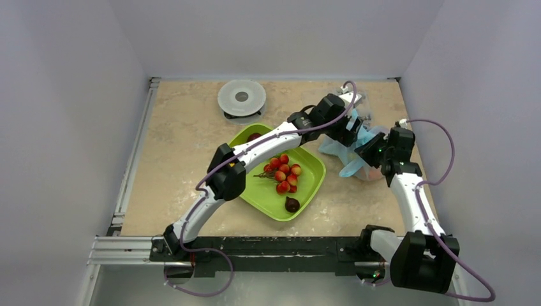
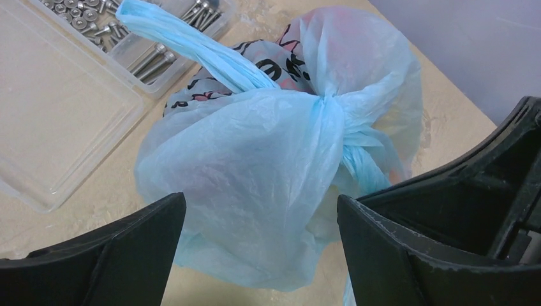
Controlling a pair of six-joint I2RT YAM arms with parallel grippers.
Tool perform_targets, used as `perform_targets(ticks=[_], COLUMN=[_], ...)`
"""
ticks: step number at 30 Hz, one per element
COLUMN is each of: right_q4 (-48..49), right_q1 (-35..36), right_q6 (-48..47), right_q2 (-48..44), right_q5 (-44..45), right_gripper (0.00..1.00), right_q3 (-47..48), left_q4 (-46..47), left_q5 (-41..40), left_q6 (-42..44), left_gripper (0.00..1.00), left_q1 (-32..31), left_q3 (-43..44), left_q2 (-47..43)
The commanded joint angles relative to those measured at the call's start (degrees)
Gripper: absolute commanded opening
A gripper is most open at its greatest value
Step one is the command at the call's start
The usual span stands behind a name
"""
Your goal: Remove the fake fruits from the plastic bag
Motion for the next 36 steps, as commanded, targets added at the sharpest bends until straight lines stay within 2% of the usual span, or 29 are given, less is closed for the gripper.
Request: perform_targets(ticks=[1,3,6,8,11,16,24,31,36], right_q4=[-0.8,-2.6,-5.4,-5.6,-5.9,-2.3,-8.6,-5.0,-2.0], right_q1=[-0.1,0.0,-0.1,-0.1,-0.4,-0.6,-0.6,-0.6,-0.6], right_q6=[-1.2,-1.3,-0.6,0.2,2.2,4.0,7.3,11.0,12.8], right_q2=[-1.8,-3.3,-5.4,-5.6,-4.0,0.2,11.1,8.3,6.3], right_q5=[-2.3,-1.3,5.5,8.6,11.2,10.6,13.4,14.7,15.9], right_gripper=[0.15,0.15,0.15,0.23,0.37,0.52,0.53,0.49,0.35], right_q3=[0.6,1.9,5.7,8.0,11.6,15.1,17.8,10.3,6.7], left_q4=[3.5,4.1,5.4,6.3,6.1,5.0,7.8,7.9,6.2], left_q5=[1.5,2.8,3.0,4.2,3.3,1.5,4.9,5.4,5.6], left_q6=[1.5,1.2,1.0,0.9,0.7,-0.2,-3.6,-3.8,-4.2], left_gripper=[0.87,0.80,0.67,0.57,0.24,0.01,0.00,0.00,0.00], left_q1=[-0.4,-0.4,-0.5,-0.5,-0.6,-0.6,-0.6,-0.6,-0.6], left_q3=[3.8,3.6,2.9,3.0,2.8,0.4,-7.8,-9.9,-10.5], left_q2=[0.5,1.1,1.8,2.4,2.4,-0.1,-4.6,-6.0,-5.7])
